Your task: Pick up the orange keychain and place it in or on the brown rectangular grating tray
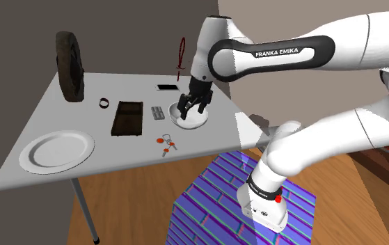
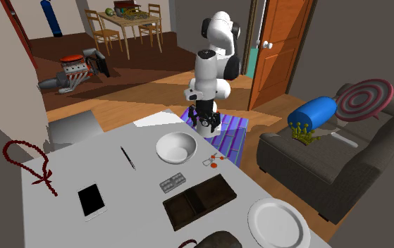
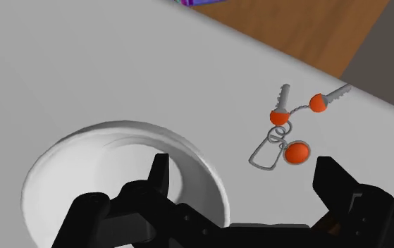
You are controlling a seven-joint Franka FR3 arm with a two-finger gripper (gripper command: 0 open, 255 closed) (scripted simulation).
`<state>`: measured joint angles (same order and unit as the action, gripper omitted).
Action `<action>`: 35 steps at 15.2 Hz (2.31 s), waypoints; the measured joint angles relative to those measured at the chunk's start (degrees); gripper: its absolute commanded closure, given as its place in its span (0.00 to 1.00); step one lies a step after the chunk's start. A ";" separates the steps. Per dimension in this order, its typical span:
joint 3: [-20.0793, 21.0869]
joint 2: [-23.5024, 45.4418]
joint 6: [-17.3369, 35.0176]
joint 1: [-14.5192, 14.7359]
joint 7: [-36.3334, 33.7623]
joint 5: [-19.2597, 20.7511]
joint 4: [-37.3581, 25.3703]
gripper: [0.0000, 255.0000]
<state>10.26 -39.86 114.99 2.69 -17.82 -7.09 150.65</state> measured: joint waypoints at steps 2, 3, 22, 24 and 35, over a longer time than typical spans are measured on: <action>1.77 2.46 4.17 0.60 -1.80 -1.09 1.52 0.00; 2.70 4.19 6.26 0.81 -2.75 -1.55 1.75 0.00; 8.99 20.61 26.13 0.87 -8.74 -2.53 4.55 0.00; 8.93 20.48 26.03 0.83 -8.75 -2.48 4.49 1.00; 8.63 19.54 24.88 0.94 -8.72 -2.52 4.14 1.00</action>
<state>18.89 -20.32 139.88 3.63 -26.54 -9.61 154.78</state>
